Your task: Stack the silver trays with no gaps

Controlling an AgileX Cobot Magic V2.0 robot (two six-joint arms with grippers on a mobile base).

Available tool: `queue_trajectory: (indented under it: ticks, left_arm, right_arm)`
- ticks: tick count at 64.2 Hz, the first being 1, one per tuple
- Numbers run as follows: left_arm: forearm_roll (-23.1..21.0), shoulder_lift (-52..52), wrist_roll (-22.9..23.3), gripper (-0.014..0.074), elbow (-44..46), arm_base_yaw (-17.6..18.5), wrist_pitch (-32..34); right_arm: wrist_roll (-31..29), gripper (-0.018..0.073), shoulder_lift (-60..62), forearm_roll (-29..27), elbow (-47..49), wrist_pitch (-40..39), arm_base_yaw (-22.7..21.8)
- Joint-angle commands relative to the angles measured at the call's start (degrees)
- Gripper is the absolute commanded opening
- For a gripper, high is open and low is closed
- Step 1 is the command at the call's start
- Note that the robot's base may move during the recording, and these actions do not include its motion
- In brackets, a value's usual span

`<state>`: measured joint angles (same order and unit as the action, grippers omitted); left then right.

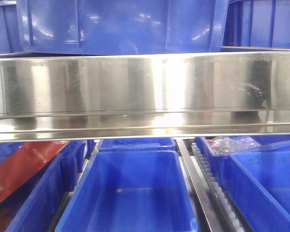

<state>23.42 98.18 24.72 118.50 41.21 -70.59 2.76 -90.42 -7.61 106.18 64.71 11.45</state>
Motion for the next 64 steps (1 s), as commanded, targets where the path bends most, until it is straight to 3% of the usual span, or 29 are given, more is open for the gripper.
queue_trajectory:
  ticks: [1,28,64]
  left_arm:
    - [4.55,-2.12,-0.18,-0.0008,0.48,0.92,2.15]
    - [6.53,-2.34,-0.15,-0.0008,0.48,1.24,11.56]
    - [6.79,-2.31,-0.15,-0.0008,0.48,1.24,11.69]
  right_arm:
    - [-1.73,-0.0069,3.09,1.54,0.54,-3.19,0.04]
    - [-1.73,-0.0069,4.94,1.54,0.54,-10.07,0.04]
    - [-1.73,-0.0069,4.94,1.54,0.54,-10.37,0.04]
